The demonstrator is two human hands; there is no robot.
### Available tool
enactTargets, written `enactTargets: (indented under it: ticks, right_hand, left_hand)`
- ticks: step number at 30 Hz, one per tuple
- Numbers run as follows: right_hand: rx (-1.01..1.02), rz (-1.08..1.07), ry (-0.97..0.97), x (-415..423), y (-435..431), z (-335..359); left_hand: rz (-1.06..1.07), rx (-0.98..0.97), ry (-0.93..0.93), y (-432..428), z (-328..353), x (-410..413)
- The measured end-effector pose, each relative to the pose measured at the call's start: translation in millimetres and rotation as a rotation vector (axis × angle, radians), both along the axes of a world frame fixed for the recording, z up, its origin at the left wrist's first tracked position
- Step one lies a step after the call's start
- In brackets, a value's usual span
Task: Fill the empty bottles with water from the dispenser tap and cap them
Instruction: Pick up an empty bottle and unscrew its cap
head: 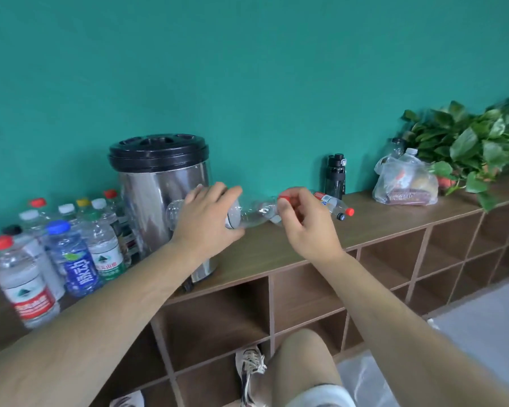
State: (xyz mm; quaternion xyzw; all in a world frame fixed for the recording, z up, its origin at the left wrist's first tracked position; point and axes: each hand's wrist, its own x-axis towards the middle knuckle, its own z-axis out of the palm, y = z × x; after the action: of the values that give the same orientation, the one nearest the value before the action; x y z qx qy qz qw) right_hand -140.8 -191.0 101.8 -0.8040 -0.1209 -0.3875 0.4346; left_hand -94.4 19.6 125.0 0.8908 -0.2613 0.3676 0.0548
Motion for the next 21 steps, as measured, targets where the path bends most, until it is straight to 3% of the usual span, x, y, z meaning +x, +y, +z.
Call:
enactTargets:
  ticks: [7,10,14,21]
  right_hand:
    - [-0.197,-0.02,0.339,-27,91,54]
    - [-0.156,0.085,0.423,-29,129,59]
    - [-0.032,0.228,0.435,-28,158,62]
    - [0.004,0.274,0.348,-27,170,57]
  left_hand:
    - [0.21,0.092,-0.06,97,26,-82]
    - [0.276,0.061,-0.055,126,19,-101]
    - [0.312,-0.07,0.104,152,5,-115]
    - [0.329,-0.225,0.284,163,3,-110]
